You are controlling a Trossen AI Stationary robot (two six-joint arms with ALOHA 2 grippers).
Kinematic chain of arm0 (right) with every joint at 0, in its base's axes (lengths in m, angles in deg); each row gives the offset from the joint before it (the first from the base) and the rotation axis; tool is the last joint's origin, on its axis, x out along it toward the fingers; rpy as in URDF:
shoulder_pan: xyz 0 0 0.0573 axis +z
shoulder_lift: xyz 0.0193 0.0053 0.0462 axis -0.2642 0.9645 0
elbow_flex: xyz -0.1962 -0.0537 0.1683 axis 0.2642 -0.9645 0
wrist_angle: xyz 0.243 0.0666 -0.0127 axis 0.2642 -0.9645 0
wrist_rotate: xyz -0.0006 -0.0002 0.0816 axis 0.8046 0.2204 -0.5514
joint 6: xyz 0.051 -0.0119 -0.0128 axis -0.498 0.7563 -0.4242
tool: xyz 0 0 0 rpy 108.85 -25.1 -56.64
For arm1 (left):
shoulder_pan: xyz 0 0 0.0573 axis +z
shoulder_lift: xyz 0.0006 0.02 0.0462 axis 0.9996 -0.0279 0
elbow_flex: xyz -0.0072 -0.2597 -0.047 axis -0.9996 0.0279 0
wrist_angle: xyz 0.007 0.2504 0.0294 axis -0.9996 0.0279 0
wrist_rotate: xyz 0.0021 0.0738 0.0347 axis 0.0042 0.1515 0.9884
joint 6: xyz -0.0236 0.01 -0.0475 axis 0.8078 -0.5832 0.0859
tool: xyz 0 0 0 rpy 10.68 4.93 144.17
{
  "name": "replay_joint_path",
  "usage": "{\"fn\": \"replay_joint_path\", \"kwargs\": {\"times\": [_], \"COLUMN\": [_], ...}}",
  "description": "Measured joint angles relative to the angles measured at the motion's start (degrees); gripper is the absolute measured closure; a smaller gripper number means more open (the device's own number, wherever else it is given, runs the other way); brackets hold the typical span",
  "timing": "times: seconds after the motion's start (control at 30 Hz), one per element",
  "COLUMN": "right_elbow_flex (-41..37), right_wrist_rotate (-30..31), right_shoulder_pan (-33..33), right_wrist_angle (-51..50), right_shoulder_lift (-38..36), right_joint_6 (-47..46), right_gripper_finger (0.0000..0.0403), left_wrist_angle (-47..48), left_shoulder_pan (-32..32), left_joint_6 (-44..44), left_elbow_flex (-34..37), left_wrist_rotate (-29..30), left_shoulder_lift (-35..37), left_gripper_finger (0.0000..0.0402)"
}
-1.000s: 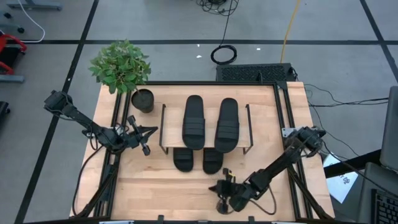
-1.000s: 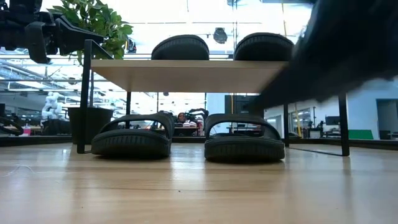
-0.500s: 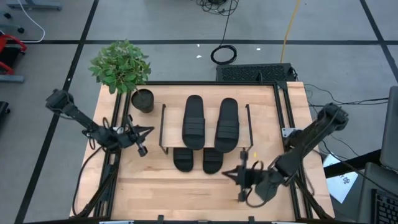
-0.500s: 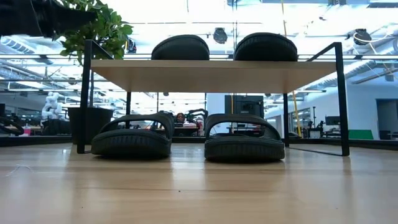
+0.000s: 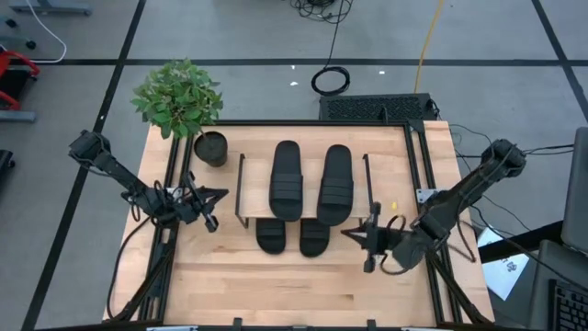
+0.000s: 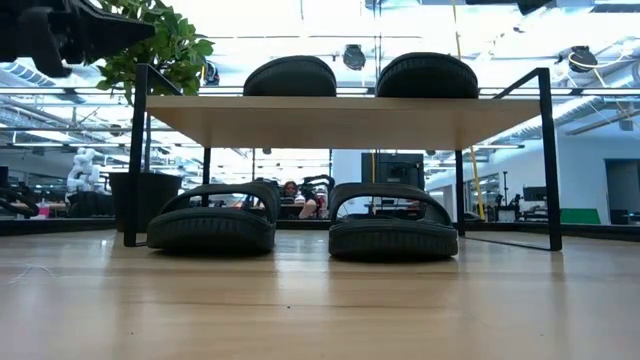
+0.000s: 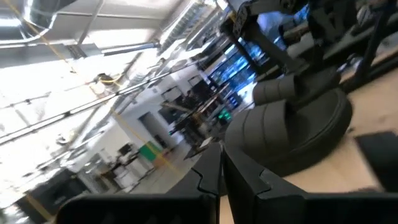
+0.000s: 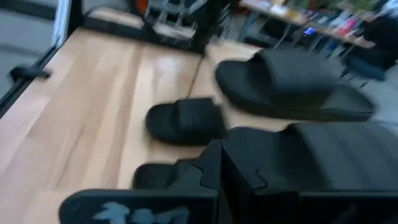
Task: Pick and place slides into the shelf
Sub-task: Adjust the shelf
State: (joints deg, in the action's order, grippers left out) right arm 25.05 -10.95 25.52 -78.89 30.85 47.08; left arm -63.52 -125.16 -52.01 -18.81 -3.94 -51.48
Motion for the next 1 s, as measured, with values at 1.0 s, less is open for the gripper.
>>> {"fn": "replay_joint_path", "kwargs": {"times": [1.0], "right_elbow_flex": [-3.0], "right_wrist_rotate": [18.3], "right_shoulder_pan": [12.4], "right_wrist_angle": [-50.0], "right_shoulder_lift": [-41.1], "right_joint_6": [-32.9], "right_gripper_finger": [0.0403], "left_wrist_angle": [9.9], "left_shoulder_pan": [-1.6], "left_joint_6": [14.7], "left_elbow_flex": [-3.6], "left_wrist_rotate": [26.3], "left_shoulder_lift": [0.4], "left_gripper_finger": [0.0378]}}
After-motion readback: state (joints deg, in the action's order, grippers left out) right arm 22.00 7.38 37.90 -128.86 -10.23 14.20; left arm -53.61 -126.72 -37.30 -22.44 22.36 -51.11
